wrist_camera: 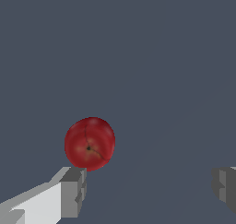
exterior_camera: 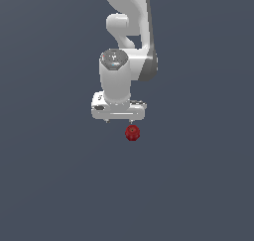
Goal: Pick up the object and move it to a goal position.
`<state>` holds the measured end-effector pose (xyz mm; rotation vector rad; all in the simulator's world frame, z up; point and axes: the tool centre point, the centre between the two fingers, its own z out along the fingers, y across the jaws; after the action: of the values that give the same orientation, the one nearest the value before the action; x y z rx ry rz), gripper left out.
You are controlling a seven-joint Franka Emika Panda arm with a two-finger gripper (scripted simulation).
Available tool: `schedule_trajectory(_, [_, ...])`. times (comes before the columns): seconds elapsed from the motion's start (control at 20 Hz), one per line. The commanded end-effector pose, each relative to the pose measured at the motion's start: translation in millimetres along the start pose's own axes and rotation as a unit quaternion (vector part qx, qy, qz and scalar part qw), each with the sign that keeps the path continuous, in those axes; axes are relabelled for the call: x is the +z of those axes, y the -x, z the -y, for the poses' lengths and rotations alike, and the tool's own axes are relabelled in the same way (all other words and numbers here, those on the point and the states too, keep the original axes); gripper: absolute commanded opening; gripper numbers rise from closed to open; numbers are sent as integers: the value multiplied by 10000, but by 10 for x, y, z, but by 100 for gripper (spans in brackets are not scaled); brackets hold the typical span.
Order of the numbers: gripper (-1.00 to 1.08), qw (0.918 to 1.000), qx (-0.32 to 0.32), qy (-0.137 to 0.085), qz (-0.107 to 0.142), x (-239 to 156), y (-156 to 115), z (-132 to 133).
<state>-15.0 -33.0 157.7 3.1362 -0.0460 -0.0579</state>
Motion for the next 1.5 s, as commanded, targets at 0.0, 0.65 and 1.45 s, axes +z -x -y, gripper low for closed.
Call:
schedule_trajectory(0.0, [100, 10000, 0, 0, 0, 0, 0, 0])
schedule_trajectory(0.65, [100, 9998, 162, 95, 101, -2, 42, -330])
schedule_trajectory(1.45, [100, 9910, -1338, 58, -77, 410, 60, 276])
